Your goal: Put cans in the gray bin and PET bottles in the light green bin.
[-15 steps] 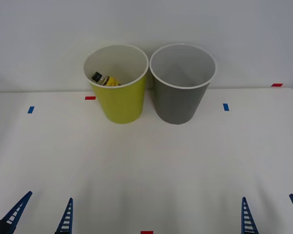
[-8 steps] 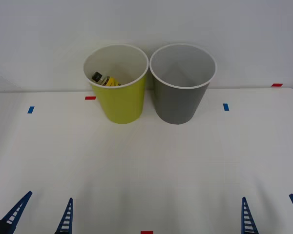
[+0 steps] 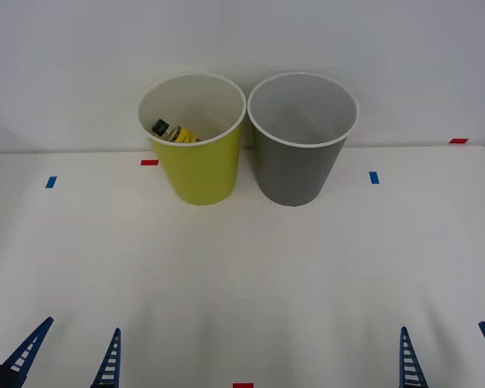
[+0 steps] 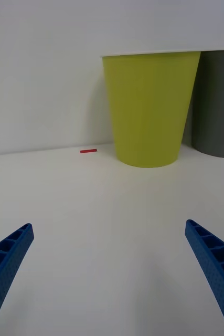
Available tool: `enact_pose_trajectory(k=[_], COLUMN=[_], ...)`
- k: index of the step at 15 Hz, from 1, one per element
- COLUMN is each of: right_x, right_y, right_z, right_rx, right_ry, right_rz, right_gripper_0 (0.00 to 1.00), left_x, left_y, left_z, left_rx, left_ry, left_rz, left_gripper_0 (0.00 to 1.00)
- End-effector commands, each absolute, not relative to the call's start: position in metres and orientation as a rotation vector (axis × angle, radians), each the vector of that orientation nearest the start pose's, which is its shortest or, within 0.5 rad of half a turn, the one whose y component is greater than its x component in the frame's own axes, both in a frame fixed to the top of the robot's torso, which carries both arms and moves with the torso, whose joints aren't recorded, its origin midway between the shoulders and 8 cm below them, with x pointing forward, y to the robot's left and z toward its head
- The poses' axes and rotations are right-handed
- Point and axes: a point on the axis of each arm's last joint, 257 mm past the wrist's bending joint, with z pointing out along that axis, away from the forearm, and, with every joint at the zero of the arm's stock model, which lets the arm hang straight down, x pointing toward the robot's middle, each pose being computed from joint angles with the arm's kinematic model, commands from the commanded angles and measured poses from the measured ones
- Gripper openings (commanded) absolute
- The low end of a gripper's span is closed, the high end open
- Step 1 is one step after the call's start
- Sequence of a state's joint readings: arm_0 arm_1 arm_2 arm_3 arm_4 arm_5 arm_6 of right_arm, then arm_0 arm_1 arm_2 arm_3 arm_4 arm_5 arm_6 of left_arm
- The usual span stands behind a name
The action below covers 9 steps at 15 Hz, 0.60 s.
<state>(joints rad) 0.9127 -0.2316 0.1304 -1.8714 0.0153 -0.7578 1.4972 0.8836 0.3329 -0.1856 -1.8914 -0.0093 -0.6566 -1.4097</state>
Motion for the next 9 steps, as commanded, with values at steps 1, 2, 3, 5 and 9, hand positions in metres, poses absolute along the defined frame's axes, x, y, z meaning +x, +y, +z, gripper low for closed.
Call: enact_pose_trajectory(k=[1,2,3,5,9], right_x=[0.2497,0.2497,0.2497,0.2497,0.2497], right_y=[-0.2769,-0.2769,-0.2769,-0.2769,-0.2769], right_z=[-0.2412,-0.2412,-0.2412,-0.2412,-0.2412], right_rx=[-0.1,-0.1,-0.1,-0.1,-0.1], right_ry=[1.415,1.415,1.415,1.415,1.415], right_rz=[-0.075,-0.075,-0.075,-0.075,-0.075], right_gripper_0=[1.0,1.0,1.0,1.0,1.0], left_x=[0.2585,0.2585,0.2585,0.2585,0.2585], left_y=[0.2576,0.2576,0.2576,0.2576,0.2576], left_z=[-0.2587,-0.2587,-0.2587,-0.2587,-0.2587], left_rx=[0.125,0.125,0.125,0.125,0.125], left_ry=[1.502,1.502,1.502,1.502,1.502], left_rz=[-0.068,-0.068,-0.068,-0.068,-0.068], left_gripper_0=[1.0,1.0,1.0,1.0,1.0])
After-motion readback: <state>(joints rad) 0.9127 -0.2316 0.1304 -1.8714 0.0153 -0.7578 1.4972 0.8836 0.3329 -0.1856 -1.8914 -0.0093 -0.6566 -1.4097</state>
